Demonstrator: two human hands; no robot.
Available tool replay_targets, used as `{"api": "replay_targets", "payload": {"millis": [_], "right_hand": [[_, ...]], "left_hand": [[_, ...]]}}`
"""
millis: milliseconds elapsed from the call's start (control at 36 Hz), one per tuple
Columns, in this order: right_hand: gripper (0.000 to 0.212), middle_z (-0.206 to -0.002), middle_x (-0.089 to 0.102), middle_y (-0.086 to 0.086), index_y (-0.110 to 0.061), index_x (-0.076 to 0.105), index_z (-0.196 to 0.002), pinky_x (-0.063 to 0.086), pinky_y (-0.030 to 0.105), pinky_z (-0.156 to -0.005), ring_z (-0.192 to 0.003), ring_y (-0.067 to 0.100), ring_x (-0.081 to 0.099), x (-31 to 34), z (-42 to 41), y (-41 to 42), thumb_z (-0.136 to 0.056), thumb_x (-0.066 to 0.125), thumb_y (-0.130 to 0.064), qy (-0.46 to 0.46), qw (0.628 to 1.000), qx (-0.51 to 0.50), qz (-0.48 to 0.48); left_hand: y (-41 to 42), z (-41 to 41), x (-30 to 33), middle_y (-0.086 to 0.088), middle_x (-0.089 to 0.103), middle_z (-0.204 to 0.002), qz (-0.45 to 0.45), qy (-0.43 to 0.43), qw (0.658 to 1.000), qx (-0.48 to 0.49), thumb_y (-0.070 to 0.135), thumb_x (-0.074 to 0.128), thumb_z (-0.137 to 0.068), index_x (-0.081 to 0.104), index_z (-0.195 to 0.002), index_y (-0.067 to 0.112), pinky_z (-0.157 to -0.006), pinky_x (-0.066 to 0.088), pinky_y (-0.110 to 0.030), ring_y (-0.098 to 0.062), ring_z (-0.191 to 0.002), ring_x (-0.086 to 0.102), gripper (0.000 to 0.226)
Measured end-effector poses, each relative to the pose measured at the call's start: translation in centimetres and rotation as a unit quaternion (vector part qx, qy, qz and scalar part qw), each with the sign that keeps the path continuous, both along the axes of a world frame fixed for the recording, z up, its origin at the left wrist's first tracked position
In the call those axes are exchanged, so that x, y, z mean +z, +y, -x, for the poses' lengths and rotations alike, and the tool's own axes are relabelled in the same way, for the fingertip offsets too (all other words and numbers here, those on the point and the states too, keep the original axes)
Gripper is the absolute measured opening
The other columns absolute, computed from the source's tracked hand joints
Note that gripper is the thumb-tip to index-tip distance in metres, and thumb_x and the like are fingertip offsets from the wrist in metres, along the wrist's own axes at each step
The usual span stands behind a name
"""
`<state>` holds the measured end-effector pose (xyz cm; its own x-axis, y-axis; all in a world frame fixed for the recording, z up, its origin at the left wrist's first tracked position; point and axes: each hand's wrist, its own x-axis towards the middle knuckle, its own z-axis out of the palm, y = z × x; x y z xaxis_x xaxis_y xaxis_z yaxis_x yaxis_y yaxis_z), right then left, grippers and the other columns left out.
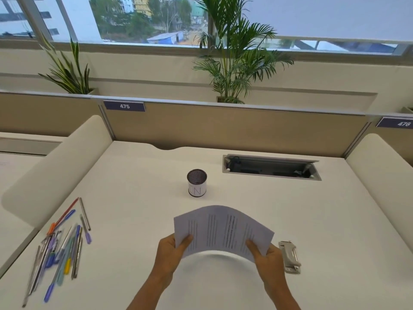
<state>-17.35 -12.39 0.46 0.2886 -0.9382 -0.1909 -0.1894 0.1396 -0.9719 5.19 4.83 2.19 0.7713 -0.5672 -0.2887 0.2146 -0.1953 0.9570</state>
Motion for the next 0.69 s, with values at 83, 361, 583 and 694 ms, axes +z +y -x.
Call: {"api": "replay_targets", "payload": {"millis": [83, 361, 583, 694], "right_hand": [[0.010, -0.085, 0.083, -0.013, -0.021, 0.080, -0.091, 0.056, 0.011, -0.059, -0.076, 0.002, 0.077, 0.2, 0.2, -0.1, -0.086, 0.087, -0.027, -0.006, 1.000, -0.010, 0.004], [0.016, -0.091, 0.084, -0.014, -0.024, 0.080, -0.101, 0.060, 0.016, -0.063, -0.081, 0.003, 0.079, -1.1, 1.5, -0.2, -0.087, 0.087, -0.027, 0.021, 0.998, 0.045, -0.032], [0.037, -0.118, 0.080, 0.016, -0.014, 0.082, -0.115, 0.067, 0.040, -0.083, -0.109, 0.033, 0.078, 2.3, 3.1, -4.5, -0.082, 0.086, -0.031, -0.091, 0.972, 0.160, -0.144], [0.035, -0.127, 0.073, 0.027, -0.001, 0.075, -0.122, 0.064, 0.051, -0.091, -0.109, 0.038, 0.075, 2.4, 2.3, -4.1, -0.092, 0.077, -0.019, -0.198, 0.947, 0.131, -0.216]], "left_hand": [[-0.1, 0.2, 0.5, 0.007, 0.086, -0.098, 0.012, -0.006, 1.000, 0.014, 0.022, 0.080, -0.096, 0.084, -0.104, 0.022, -0.073, 0.063, -0.021, -0.009, -0.089, 0.081, 0.009], [0.7, 1.0, -0.4, 0.007, 0.086, -0.099, -0.011, 0.037, 0.999, 0.007, 0.023, 0.079, -0.097, 0.083, -0.104, 0.028, -0.071, 0.063, -0.023, -0.021, -0.093, 0.082, 0.010], [1.7, 0.1, -0.4, -0.004, 0.086, -0.108, 0.008, 0.092, 0.995, 0.021, 0.023, 0.074, -0.101, 0.078, -0.119, 0.023, -0.072, 0.068, -0.036, -0.026, -0.092, 0.084, 0.018], [1.8, 1.4, -0.4, -0.002, 0.085, -0.114, 0.045, 0.163, 0.983, 0.076, 0.021, 0.075, -0.099, 0.074, -0.125, 0.020, -0.078, 0.067, -0.041, -0.028, -0.100, 0.082, 0.025]]}}
